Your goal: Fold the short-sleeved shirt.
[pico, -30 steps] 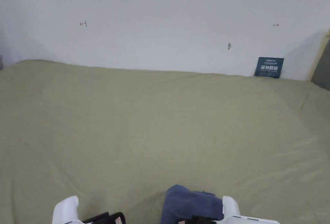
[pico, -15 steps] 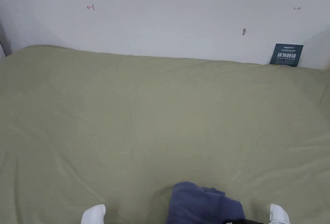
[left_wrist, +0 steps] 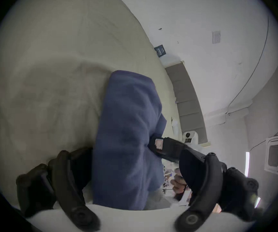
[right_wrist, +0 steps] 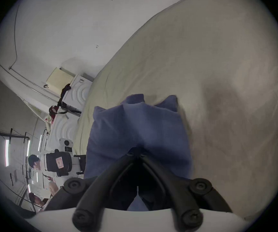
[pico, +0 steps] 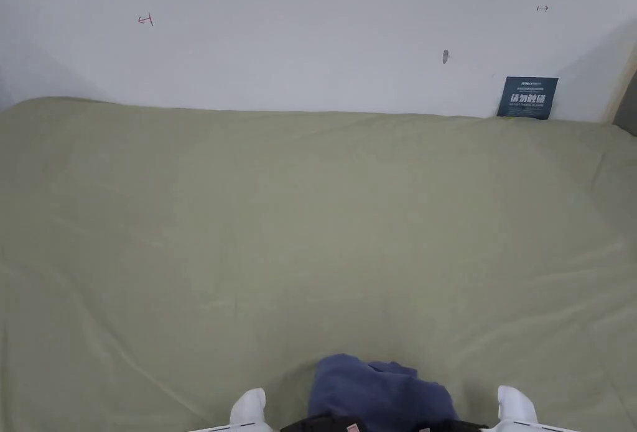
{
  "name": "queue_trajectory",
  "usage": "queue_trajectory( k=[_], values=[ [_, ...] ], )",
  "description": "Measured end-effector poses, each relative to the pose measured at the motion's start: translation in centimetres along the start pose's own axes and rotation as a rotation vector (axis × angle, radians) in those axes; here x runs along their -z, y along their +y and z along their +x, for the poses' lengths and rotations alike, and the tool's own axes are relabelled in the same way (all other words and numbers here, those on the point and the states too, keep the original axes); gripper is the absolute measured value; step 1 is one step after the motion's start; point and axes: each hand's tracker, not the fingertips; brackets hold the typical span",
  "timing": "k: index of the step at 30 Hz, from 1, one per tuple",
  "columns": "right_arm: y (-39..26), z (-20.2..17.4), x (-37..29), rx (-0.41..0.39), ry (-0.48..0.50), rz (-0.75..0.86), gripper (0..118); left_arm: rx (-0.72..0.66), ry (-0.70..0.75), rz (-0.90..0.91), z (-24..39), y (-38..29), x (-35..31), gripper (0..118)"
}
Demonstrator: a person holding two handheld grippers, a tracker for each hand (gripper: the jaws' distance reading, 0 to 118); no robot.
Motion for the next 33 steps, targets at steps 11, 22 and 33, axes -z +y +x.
queue_trajectory(
  k=[11,22,33],
  values=[
    [-0.3,-0.8,-0.1,-0.041,-0.014,0.026,1,-0.049,0.068,-0.013,-1.0,-0.1,-0.8,32],
    [0.0,-4.7,-1.3,-0.141,-0.001,0.054,1,0.058,0.062,0.004,-0.6,5.2,-6.6,31],
    [-0.4,-12.8,4.0,-0.288,0.042,-0.031,1,0.106,0.217,0.09,-8.3,17.9,-28.7,31]
  ],
)
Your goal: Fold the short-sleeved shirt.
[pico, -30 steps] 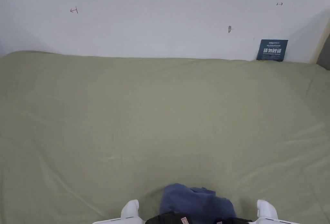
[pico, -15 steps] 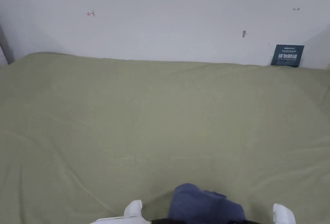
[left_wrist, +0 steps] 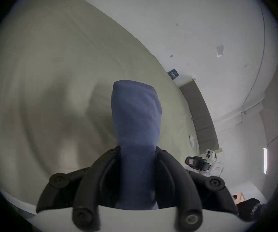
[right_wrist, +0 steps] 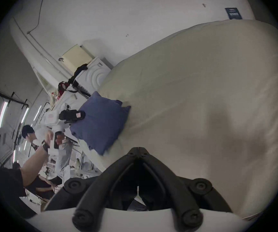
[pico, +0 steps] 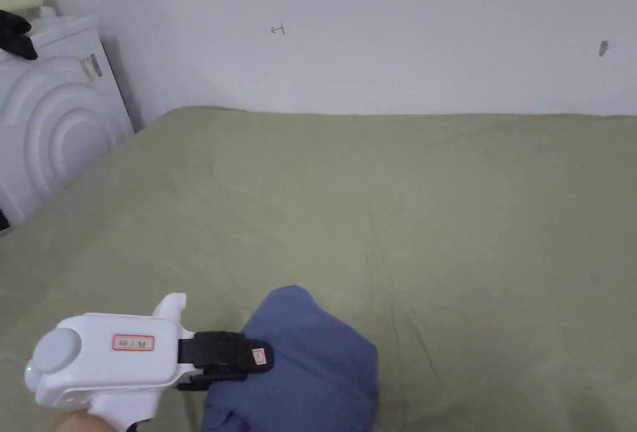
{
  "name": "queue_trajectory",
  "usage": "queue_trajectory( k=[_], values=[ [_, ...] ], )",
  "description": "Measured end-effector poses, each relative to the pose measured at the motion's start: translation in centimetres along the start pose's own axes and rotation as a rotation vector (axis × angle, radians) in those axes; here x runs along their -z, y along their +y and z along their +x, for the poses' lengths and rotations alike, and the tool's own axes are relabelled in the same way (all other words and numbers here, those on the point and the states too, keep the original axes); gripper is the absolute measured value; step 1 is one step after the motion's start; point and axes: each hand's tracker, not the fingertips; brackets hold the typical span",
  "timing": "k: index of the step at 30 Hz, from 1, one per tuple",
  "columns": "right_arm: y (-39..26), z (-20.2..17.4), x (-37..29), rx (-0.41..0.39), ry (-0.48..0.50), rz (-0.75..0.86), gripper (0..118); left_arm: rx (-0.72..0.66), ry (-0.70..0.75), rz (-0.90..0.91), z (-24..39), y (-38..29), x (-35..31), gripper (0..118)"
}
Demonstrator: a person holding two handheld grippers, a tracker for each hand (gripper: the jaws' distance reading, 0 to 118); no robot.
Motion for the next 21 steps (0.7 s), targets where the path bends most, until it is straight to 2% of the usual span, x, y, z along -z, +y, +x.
queue_trajectory(
  k=[4,7,9,13,14,15,16,18,21],
  values=[
    [0.2,-2.6,2.8,-0.021,0.029,-0.034,1,-0.069,0.099,-0.022,-8.2,2.8,-6.1,31],
    [0.1,-4.4,4.3,-0.036,0.04,-0.07,1,-0.045,0.188,-0.037,-13.8,4.6,-9.9,31],
    [-0.1,-5.0,5.0,-0.027,0.051,-0.105,1,-0.084,0.174,0.018,-17.2,4.9,-12.4,31],
    [-0.7,-6.5,5.6,-0.072,0.007,-0.144,1,-0.177,0.159,0.101,-20.9,3.4,-15.1,32],
    [-0.7,-6.6,5.7,-0.071,0.009,-0.152,1,-0.21,0.132,0.12,-21.4,2.7,-15.3,49],
    [-0.8,-6.8,5.8,-0.072,0.007,-0.155,1,-0.239,0.114,0.118,-22.0,2.2,-15.3,59],
    [-0.8,-6.9,5.7,-0.069,0.008,-0.152,1,-0.261,0.162,0.118,-22.4,1.8,-15.4,59],
    [-0.7,-7.3,5.6,-0.055,0.017,-0.15,1,-0.252,0.139,0.207,-21.5,1.6,-17.4,62],
    [-0.3,-8.1,4.5,-0.078,0.021,-0.139,1,-0.229,0.383,0.278,-19.5,1.8,-21.7,62]
  ],
)
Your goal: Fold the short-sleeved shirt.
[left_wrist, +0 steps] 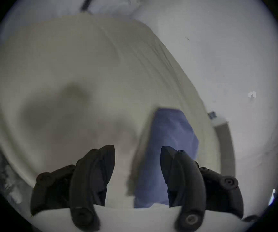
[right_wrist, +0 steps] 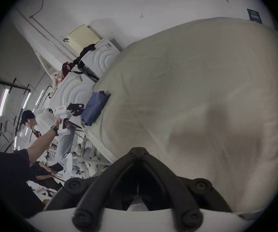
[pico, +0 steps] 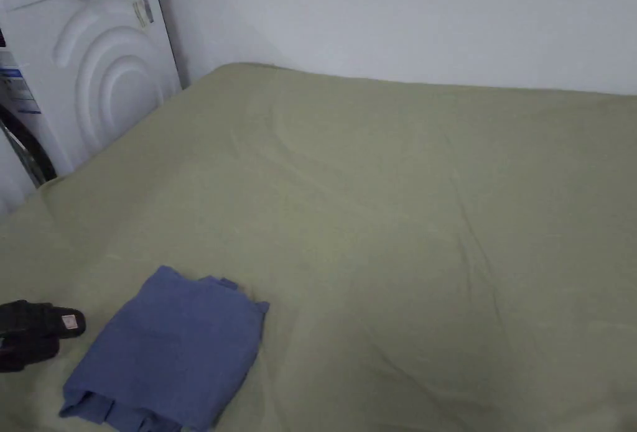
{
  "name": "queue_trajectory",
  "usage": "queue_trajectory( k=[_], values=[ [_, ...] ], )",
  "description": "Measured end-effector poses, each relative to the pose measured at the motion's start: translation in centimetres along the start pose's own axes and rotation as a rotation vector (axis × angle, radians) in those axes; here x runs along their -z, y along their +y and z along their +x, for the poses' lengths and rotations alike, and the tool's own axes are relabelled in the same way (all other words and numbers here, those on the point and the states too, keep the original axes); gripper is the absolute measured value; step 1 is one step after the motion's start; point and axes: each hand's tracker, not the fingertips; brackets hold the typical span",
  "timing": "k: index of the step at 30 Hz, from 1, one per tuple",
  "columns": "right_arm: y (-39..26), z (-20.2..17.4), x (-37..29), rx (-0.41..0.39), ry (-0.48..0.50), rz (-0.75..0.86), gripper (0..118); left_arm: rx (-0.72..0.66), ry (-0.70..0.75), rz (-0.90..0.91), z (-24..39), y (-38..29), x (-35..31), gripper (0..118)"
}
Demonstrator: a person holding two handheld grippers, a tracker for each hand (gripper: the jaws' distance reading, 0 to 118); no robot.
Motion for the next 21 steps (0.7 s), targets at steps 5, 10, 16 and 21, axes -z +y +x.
queue_trajectory(
  k=[5,10,16,21],
  values=[
    [0.9,-1.6,-3.5,-0.116,-0.066,0.083,1,0.121,0.255,0.304,6.1,-1.0,-7.4,49],
    [3.0,-1.2,-7.9,-0.142,-0.113,0.221,1,0.471,0.104,0.4,19.7,-8.2,-7.3,0],
    [5.0,-2.5,-14.0,-0.302,-0.418,0.387,1,0.673,-0.01,0.391,36.4,-19.4,-3.7,0],
    [4.7,-4.0,-18.3,-0.293,-0.651,0.571,1,0.802,-0.006,0.527,47.3,-26.7,-2.7,0]
  ],
)
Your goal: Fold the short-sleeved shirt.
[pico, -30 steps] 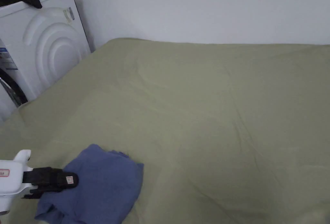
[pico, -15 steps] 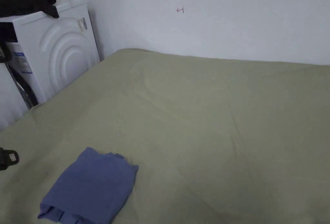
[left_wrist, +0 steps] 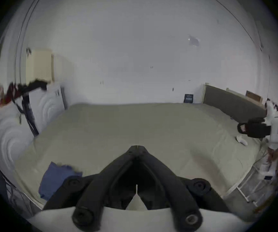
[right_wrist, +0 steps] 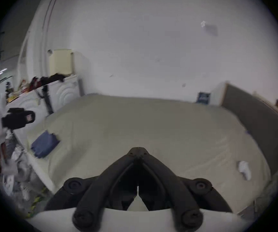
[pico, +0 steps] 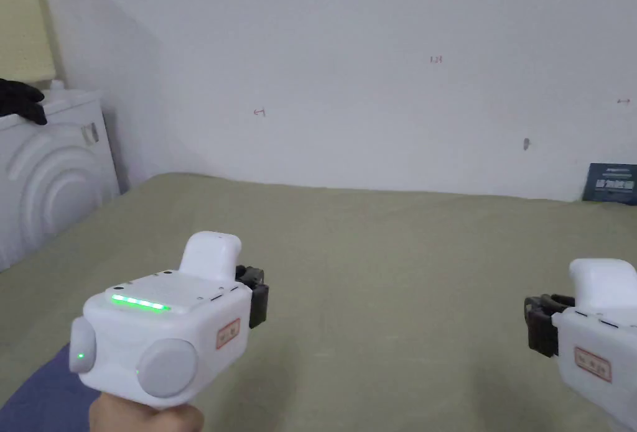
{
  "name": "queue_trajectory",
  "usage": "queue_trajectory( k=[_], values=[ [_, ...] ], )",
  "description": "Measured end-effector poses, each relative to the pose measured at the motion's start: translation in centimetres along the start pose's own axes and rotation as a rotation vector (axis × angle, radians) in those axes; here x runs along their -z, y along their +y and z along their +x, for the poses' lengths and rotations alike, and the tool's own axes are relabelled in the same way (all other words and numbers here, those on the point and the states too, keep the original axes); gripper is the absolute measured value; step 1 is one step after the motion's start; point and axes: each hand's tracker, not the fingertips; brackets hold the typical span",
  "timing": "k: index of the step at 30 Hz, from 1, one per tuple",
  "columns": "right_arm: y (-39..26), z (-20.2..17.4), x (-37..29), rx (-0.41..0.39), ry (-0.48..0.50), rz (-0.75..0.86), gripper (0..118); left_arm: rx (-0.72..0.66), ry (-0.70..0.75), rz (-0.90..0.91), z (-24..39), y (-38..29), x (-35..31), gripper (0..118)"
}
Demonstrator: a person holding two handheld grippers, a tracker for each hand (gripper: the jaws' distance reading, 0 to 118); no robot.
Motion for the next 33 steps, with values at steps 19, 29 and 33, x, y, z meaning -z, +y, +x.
queue_trajectory(
  k=[19,29,33],
  values=[
    [-6.8,-0.1,-6.0,-0.013,-0.219,0.238,110,-0.115,0.092,0.147,8.1,-5.1,-4.6,116],
    [-6.4,-1.0,-6.9,0.005,-0.195,0.259,111,-0.103,0.121,0.175,7.2,-3.7,-6.1,116],
    [-5.8,-0.8,-7.5,-0.008,-0.189,0.266,114,-0.085,0.126,0.227,7.2,-2.6,-7.0,116]
  ],
)
